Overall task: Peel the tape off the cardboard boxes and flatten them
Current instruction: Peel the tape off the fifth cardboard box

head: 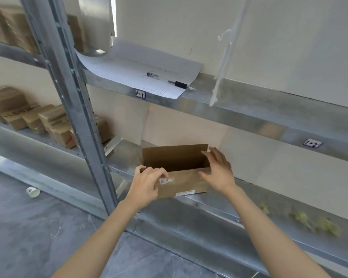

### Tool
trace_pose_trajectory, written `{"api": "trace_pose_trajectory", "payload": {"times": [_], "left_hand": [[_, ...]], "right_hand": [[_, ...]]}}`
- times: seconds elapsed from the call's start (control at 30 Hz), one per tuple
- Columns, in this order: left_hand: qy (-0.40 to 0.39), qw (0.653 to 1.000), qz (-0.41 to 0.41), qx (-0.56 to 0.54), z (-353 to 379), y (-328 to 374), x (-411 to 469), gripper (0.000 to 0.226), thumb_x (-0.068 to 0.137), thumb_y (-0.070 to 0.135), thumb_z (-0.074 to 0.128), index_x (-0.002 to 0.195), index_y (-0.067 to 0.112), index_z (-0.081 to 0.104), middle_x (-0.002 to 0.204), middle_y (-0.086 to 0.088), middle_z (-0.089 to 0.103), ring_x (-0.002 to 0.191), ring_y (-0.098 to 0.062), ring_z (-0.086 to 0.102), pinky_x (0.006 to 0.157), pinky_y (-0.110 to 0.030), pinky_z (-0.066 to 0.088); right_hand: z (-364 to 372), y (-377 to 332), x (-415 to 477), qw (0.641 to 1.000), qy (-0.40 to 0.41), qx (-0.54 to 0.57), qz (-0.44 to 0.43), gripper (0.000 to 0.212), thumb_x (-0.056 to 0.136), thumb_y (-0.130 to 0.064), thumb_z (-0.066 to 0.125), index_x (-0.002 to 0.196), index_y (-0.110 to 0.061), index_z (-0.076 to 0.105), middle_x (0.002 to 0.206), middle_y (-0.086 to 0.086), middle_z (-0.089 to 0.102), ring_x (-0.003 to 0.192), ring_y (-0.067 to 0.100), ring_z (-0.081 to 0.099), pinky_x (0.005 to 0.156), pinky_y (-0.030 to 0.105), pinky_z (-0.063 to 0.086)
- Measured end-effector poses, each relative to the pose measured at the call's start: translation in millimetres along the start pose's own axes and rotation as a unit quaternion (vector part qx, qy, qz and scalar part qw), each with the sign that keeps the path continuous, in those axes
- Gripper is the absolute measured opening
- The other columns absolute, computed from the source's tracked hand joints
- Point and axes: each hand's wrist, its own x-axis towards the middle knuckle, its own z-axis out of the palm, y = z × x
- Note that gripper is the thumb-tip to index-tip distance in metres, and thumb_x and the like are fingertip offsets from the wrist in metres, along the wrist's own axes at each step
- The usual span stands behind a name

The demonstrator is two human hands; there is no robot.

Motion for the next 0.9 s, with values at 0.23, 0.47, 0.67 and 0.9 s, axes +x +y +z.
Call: {"api": "trace_pose_trajectory", "payload": {"times": [0.23, 0.47, 0.67, 0.9], "left_hand": [[-0.029, 0.998, 0.043, -0.034, 24.6, 17.8, 18.5, 0.052, 0.069, -0.01, 0.059, 0.096, 0.033, 0.053, 0.09, 0.016, 0.06, 0.087, -0.005, 0.052, 0.108, -0.032, 0.022], [-0.044, 0.995, 0.058, -0.074, 44.2, 46.7, 41.9, 0.042, 0.08, -0.004, 0.064, 0.097, 0.027, 0.04, 0.089, 0.009, 0.059, 0.088, -0.011, 0.055, 0.108, -0.02, 0.017], [-0.017, 0.996, 0.072, -0.049, 44.1, 43.1, 63.8, 0.042, 0.074, 0.014, 0.08, 0.11, 0.02, 0.059, 0.097, 0.004, 0.066, 0.095, -0.019, 0.059, 0.091, -0.033, 0.035], [0.044, 0.992, 0.008, -0.114, 39.6, 29.6, 58.2, 0.051, 0.072, 0.011, 0.083, 0.117, 0.013, 0.06, 0.125, -0.005, 0.054, 0.121, -0.023, 0.043, 0.101, -0.033, 0.037]], "right_hand": [[-11.5, 54.3, -28.2, 0.999, -0.027, 0.0, 0.038, 0.029, 0.086, -0.035, 0.065, 0.113, -0.023, 0.063, 0.156, -0.002, 0.028, 0.146, 0.021, 0.018, 0.111, 0.037, 0.023], [-17.5, 99.4, -58.7, 0.997, 0.008, 0.02, 0.073, 0.025, 0.088, -0.039, 0.066, 0.104, -0.021, 0.066, 0.151, -0.002, 0.037, 0.142, 0.022, 0.028, 0.109, 0.038, 0.029], [-19.3, 125.3, -74.2, 0.993, 0.053, 0.042, 0.099, 0.023, 0.085, -0.032, 0.07, 0.103, -0.017, 0.067, 0.146, -0.001, 0.044, 0.136, 0.022, 0.037, 0.102, 0.037, 0.034], [-22.3, 154.4, -96.1, 0.977, 0.137, 0.083, 0.141, 0.038, 0.084, -0.029, 0.073, 0.119, -0.024, 0.061, 0.146, -0.001, 0.045, 0.137, 0.021, 0.037, 0.098, 0.037, 0.045]]}}
